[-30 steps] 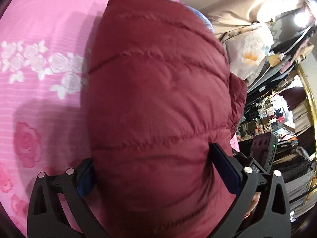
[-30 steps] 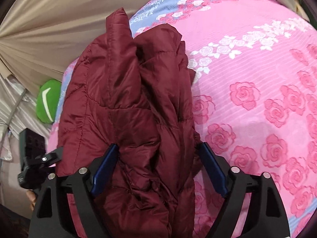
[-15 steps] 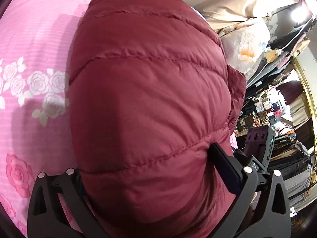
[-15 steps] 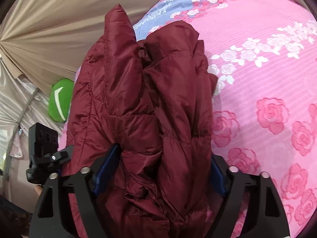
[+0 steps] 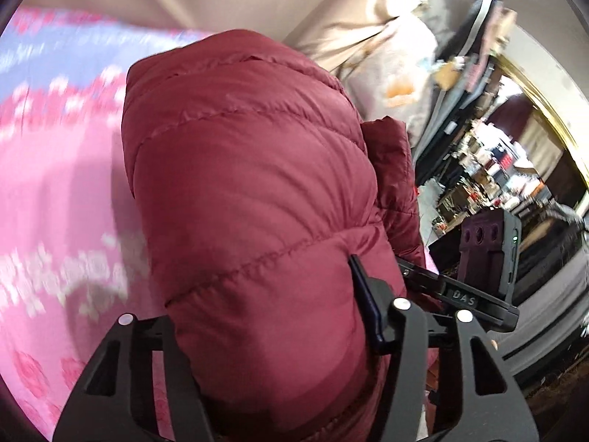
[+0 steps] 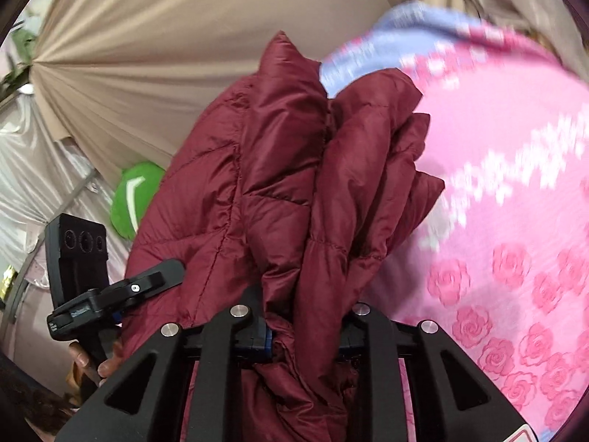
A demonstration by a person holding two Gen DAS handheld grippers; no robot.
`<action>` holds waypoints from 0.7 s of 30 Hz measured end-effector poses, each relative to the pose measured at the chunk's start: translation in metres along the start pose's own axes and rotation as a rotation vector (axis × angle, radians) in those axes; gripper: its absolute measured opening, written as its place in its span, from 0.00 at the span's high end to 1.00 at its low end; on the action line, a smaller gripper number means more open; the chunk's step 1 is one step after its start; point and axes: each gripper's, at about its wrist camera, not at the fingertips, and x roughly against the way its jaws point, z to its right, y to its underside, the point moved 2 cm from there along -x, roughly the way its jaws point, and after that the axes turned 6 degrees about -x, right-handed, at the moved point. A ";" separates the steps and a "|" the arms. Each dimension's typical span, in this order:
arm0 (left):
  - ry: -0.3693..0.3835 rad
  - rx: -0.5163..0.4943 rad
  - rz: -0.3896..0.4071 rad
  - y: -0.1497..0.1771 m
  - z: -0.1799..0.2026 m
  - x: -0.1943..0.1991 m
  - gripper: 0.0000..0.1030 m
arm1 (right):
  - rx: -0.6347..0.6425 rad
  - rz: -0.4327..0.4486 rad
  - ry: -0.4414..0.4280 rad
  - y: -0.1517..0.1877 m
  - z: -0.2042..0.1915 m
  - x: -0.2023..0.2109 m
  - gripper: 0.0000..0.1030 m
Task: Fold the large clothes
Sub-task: 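Lift the maroon bundle with the right gripper while the left gripper supports it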
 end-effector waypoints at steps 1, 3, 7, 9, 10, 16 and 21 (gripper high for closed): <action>0.009 -0.020 0.023 -0.007 0.005 0.007 0.48 | 0.021 0.028 -0.001 -0.005 -0.008 0.008 0.79; 0.023 -0.088 0.089 -0.022 0.020 0.031 0.48 | 0.085 0.109 -0.016 -0.016 -0.031 0.033 0.80; 0.011 -0.259 0.269 -0.058 0.053 0.093 0.48 | 0.233 0.276 -0.070 -0.043 -0.093 0.072 0.79; -0.009 -0.320 0.344 -0.071 0.062 0.121 0.48 | 0.296 0.340 -0.104 -0.056 -0.124 0.082 0.79; -0.029 -0.365 0.398 -0.079 0.066 0.139 0.48 | 0.317 0.361 -0.119 -0.061 -0.135 0.085 0.79; -0.131 -0.467 0.558 -0.105 0.051 0.204 0.47 | 0.411 0.438 -0.259 -0.102 -0.200 0.069 0.77; -0.193 -0.422 0.562 -0.122 -0.004 0.218 0.46 | 0.394 0.377 -0.339 -0.131 -0.227 0.003 0.77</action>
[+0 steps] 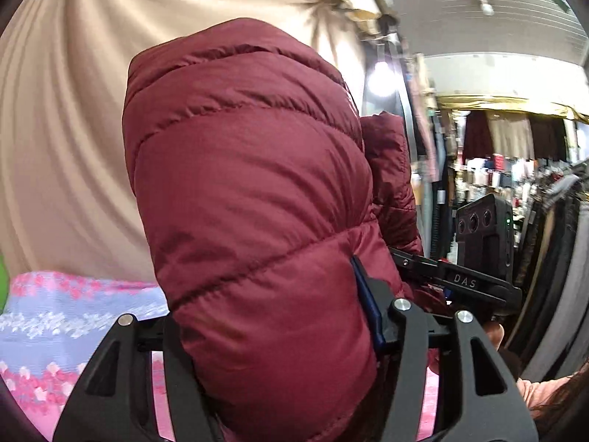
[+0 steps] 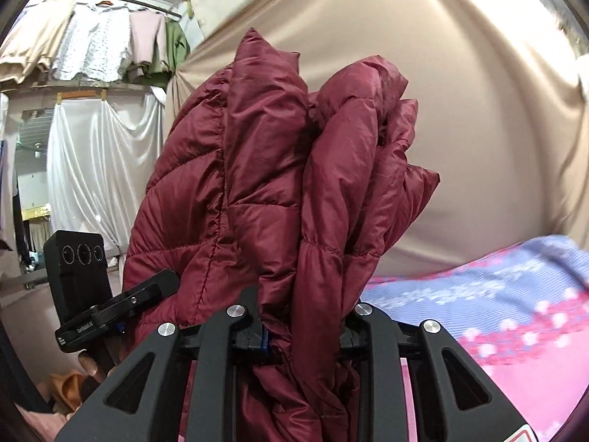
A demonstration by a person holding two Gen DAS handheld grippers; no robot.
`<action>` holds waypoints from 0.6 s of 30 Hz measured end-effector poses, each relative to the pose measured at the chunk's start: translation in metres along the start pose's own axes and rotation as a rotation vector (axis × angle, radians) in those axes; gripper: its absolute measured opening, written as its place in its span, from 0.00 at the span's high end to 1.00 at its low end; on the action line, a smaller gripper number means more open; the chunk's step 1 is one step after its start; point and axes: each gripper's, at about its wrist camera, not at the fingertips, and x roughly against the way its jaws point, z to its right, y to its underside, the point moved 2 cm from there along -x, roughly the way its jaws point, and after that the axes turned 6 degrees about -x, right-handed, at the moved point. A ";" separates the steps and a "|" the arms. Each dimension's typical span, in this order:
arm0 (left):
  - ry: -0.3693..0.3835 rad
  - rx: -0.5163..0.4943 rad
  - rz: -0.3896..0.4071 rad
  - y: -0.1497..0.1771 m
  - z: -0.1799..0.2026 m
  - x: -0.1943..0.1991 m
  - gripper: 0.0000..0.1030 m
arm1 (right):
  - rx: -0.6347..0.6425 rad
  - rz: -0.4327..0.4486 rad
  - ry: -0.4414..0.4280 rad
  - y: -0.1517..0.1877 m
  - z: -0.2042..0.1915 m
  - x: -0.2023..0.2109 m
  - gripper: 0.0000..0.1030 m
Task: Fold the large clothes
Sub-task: 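Lift the maroon bundle with the right gripper while the left gripper supports it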
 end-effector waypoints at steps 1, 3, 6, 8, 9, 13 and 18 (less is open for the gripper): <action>-0.013 0.017 -0.017 0.005 -0.013 -0.004 0.46 | -0.019 -0.022 -0.006 0.003 0.005 -0.017 0.77; -0.047 0.060 -0.063 0.023 -0.045 -0.012 0.46 | -0.074 -0.081 -0.010 0.016 0.018 -0.059 0.77; -0.088 0.157 -0.145 0.065 -0.097 -0.036 0.46 | -0.146 -0.177 0.002 0.046 0.044 -0.117 0.77; -0.106 0.210 -0.197 0.095 -0.124 -0.048 0.46 | -0.192 -0.240 0.022 0.071 0.062 -0.151 0.77; -0.113 0.240 -0.223 0.111 -0.137 -0.056 0.46 | -0.209 -0.270 0.033 0.083 0.070 -0.165 0.77; -0.120 0.369 -0.317 0.172 -0.179 -0.078 0.46 | -0.290 -0.385 0.080 0.138 0.100 -0.219 0.77; -0.131 0.485 -0.428 0.239 -0.208 -0.099 0.46 | -0.321 -0.503 0.141 0.196 0.122 -0.249 0.77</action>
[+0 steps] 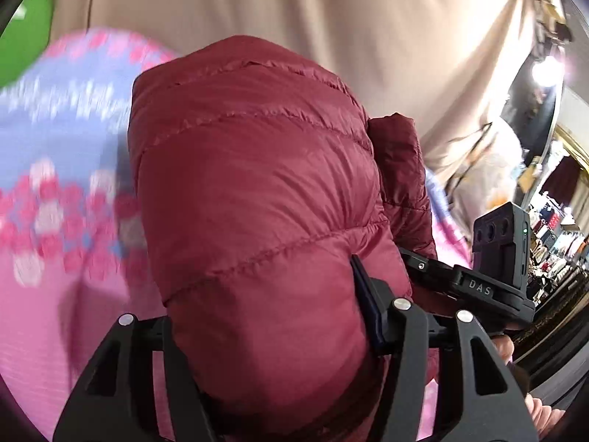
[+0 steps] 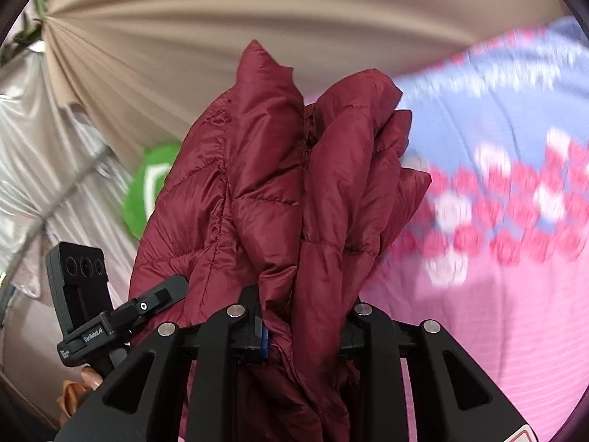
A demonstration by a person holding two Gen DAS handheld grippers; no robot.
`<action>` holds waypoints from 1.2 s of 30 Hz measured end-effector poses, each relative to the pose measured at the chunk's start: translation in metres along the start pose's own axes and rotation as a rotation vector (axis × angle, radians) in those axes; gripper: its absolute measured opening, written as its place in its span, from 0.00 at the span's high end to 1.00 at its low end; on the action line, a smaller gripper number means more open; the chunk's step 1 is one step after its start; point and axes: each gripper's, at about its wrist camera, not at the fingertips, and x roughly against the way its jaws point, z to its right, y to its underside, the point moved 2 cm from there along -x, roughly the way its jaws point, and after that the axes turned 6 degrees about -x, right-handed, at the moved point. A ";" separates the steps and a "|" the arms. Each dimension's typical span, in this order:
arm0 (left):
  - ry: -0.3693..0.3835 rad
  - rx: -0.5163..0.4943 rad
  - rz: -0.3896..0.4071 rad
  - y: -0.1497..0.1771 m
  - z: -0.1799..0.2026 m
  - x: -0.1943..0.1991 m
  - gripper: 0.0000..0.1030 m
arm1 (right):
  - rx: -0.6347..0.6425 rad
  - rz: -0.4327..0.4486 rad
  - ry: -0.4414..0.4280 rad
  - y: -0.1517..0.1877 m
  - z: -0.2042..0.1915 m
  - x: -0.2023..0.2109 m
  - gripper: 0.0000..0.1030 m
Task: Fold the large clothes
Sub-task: 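Lift the maroon bundle with the right gripper while the left gripper supports it, then lower the bundle onto the bedspread and open the right gripper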
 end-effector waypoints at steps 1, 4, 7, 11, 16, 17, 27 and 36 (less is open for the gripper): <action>-0.010 0.009 -0.009 0.004 -0.006 -0.005 0.46 | -0.002 -0.009 0.015 0.005 0.005 -0.006 0.76; 0.011 0.059 -0.014 0.014 -0.021 -0.011 0.42 | -0.037 -0.016 0.011 0.008 0.017 -0.014 0.69; -0.013 0.084 -0.034 0.020 -0.029 -0.011 0.30 | -0.080 -0.030 0.038 0.005 0.032 -0.018 0.53; -0.071 0.094 -0.042 0.012 -0.019 0.005 0.26 | -0.140 -0.042 0.043 0.009 0.046 0.003 0.48; -0.079 0.060 -0.049 0.030 0.004 0.067 0.19 | -0.050 0.028 0.072 0.020 0.032 0.074 0.47; -0.058 0.044 -0.058 0.041 0.013 0.076 0.18 | -0.028 0.025 0.066 0.026 0.027 0.086 0.47; -0.286 -0.123 -0.252 0.127 0.057 0.055 0.27 | -0.080 -0.115 -0.020 0.068 0.020 0.064 0.53; -0.460 -0.082 -0.253 0.099 0.017 0.041 0.45 | 0.051 0.019 0.009 0.061 -0.013 0.098 0.95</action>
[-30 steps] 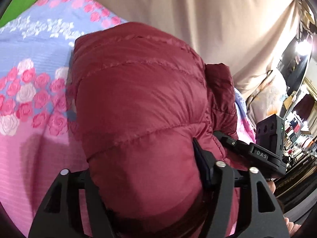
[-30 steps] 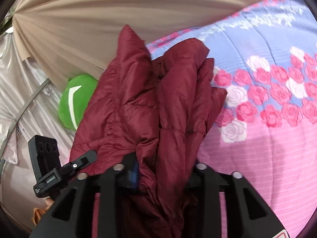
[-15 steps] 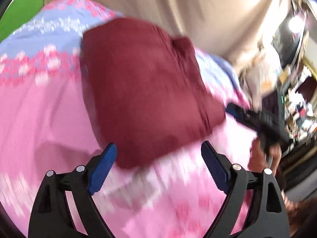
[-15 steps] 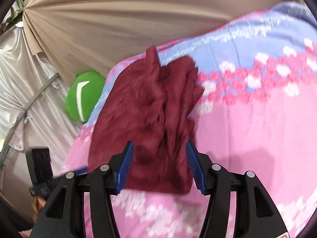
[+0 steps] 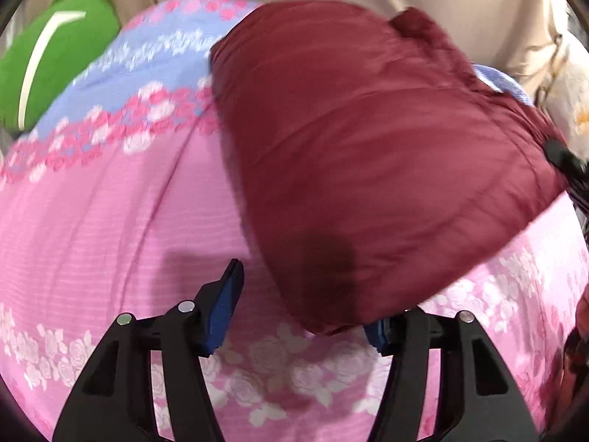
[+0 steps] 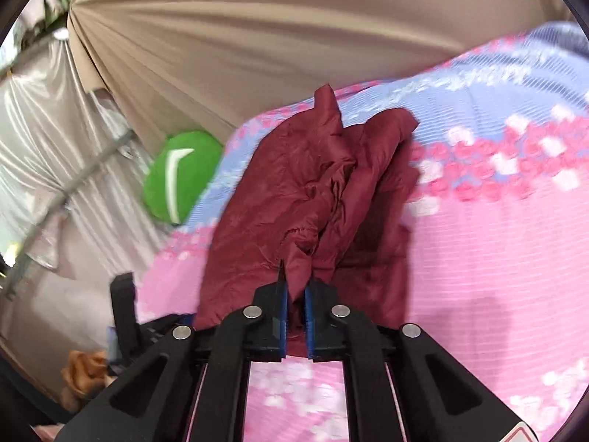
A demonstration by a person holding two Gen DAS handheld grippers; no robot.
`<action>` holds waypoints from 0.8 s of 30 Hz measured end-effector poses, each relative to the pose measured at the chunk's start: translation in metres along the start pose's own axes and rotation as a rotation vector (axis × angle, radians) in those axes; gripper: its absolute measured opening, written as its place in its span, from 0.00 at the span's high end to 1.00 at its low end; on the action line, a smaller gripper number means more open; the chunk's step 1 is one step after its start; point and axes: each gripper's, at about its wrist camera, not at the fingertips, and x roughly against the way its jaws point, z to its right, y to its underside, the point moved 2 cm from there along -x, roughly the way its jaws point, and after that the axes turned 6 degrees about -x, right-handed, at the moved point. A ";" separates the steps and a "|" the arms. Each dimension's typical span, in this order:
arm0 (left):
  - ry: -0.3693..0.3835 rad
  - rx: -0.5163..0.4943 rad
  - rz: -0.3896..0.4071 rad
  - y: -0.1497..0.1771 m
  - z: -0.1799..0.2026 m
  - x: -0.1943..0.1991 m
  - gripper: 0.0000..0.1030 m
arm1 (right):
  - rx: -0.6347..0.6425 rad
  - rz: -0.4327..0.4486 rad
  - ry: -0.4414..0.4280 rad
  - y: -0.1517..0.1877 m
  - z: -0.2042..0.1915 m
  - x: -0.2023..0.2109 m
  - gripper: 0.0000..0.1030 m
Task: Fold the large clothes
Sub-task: 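Lower the bundle onto the bedspread and open the right gripper, then press and square the bundle with the right gripper while the left gripper pushes its side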
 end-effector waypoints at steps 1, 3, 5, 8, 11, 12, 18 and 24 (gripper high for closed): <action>-0.005 0.003 -0.004 0.004 -0.003 -0.001 0.45 | -0.012 -0.025 0.049 0.007 0.010 -0.007 0.95; -0.021 -0.003 0.005 0.007 -0.003 -0.003 0.45 | -0.045 -0.088 0.116 0.024 0.032 -0.027 0.96; -0.059 -0.020 0.014 0.006 0.000 -0.006 0.44 | -0.054 -0.125 0.151 0.038 0.042 -0.040 0.97; -0.085 -0.027 0.027 0.005 0.003 -0.006 0.44 | -0.030 -0.132 0.194 0.042 0.040 -0.046 0.97; -0.049 0.010 0.025 0.009 0.003 0.006 0.45 | -0.048 -0.147 0.187 0.039 0.041 -0.043 0.96; -0.043 0.010 0.027 0.012 0.005 0.014 0.45 | -0.055 -0.143 0.180 0.039 0.042 -0.038 0.93; -0.043 -0.015 0.155 0.016 0.018 0.086 0.42 | -0.044 -0.009 0.173 0.031 0.023 0.022 0.84; -0.114 -0.029 0.207 -0.020 0.045 0.074 0.39 | 0.121 0.033 0.219 0.008 -0.027 0.008 0.88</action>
